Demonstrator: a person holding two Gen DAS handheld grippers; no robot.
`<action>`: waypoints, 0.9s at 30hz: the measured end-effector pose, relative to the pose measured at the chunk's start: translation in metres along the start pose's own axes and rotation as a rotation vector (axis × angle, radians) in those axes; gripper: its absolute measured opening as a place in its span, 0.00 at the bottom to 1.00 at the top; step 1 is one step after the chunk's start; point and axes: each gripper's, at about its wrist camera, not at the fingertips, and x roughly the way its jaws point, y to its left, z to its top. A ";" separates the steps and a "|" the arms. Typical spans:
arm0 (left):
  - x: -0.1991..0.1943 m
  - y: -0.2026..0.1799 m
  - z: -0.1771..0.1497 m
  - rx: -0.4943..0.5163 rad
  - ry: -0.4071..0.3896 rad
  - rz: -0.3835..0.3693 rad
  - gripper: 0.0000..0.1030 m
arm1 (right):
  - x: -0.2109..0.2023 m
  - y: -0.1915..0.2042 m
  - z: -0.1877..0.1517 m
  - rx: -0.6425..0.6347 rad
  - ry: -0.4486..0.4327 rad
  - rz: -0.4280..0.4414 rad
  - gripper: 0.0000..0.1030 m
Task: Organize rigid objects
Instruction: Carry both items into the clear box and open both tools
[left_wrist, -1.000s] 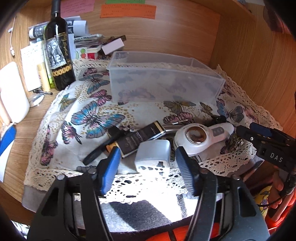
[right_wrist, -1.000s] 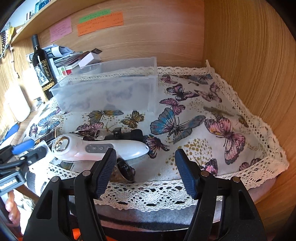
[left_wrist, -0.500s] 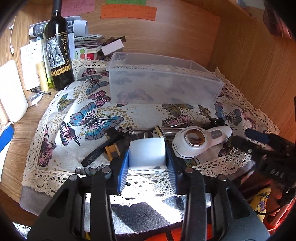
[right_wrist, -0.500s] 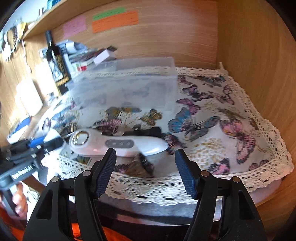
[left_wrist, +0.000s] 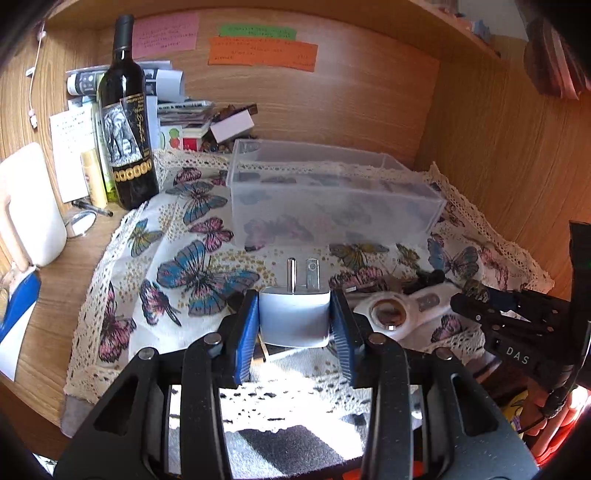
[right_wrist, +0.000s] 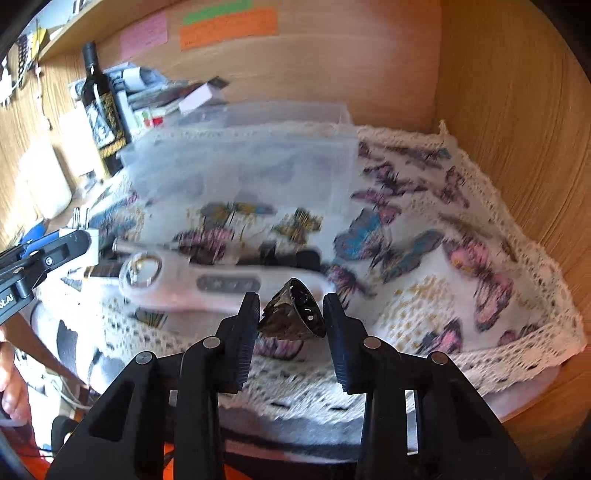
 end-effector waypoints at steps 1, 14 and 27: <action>0.000 0.002 0.004 -0.004 -0.007 -0.002 0.37 | -0.003 -0.002 0.005 0.003 -0.015 -0.001 0.32; 0.004 0.010 0.074 0.015 -0.142 0.041 0.37 | -0.015 -0.015 0.088 0.026 -0.225 -0.043 0.32; 0.063 0.016 0.133 0.016 -0.061 0.026 0.37 | 0.022 -0.015 0.146 -0.029 -0.215 0.012 0.32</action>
